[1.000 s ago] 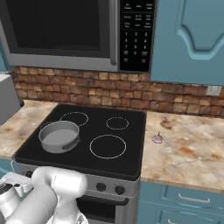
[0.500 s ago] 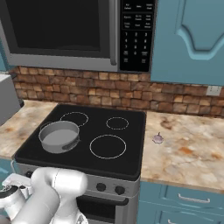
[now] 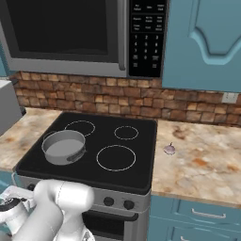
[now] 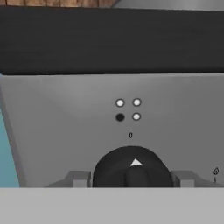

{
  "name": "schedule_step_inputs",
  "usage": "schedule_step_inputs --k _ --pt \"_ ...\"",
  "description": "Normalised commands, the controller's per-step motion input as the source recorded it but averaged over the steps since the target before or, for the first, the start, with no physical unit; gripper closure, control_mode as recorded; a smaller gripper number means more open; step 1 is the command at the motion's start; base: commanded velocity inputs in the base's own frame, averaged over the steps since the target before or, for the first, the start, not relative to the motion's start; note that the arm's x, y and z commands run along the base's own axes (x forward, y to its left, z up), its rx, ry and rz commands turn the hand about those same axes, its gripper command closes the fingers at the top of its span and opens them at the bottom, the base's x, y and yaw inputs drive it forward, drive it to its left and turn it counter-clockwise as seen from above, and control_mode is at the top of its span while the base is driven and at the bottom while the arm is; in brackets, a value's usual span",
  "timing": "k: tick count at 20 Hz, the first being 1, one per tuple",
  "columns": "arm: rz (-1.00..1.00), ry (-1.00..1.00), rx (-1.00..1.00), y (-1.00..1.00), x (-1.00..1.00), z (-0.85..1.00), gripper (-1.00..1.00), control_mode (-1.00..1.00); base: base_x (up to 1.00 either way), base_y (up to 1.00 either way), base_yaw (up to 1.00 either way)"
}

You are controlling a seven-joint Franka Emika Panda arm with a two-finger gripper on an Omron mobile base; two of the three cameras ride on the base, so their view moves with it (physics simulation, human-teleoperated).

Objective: Turn on the burner for the pot on the stove. Wait thirty seconds for the pot to heat up. Then add the garlic to the pot.

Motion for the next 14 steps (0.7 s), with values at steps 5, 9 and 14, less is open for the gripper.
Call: schedule_step_inputs --k 5,9,14 --pt "0.24 -0.12 -0.09 0.08 0.03 0.0 1.0 -1.0 0.0 0.0 0.0" --pt "0.39 -0.23 -0.22 0.45 0.0 0.0 1.0 -1.0 0.0 0.0 0.0" --pt "0.46 -0.28 -0.3 0.52 0.0 0.0 1.0 -1.0 0.0 0.0 0.0"
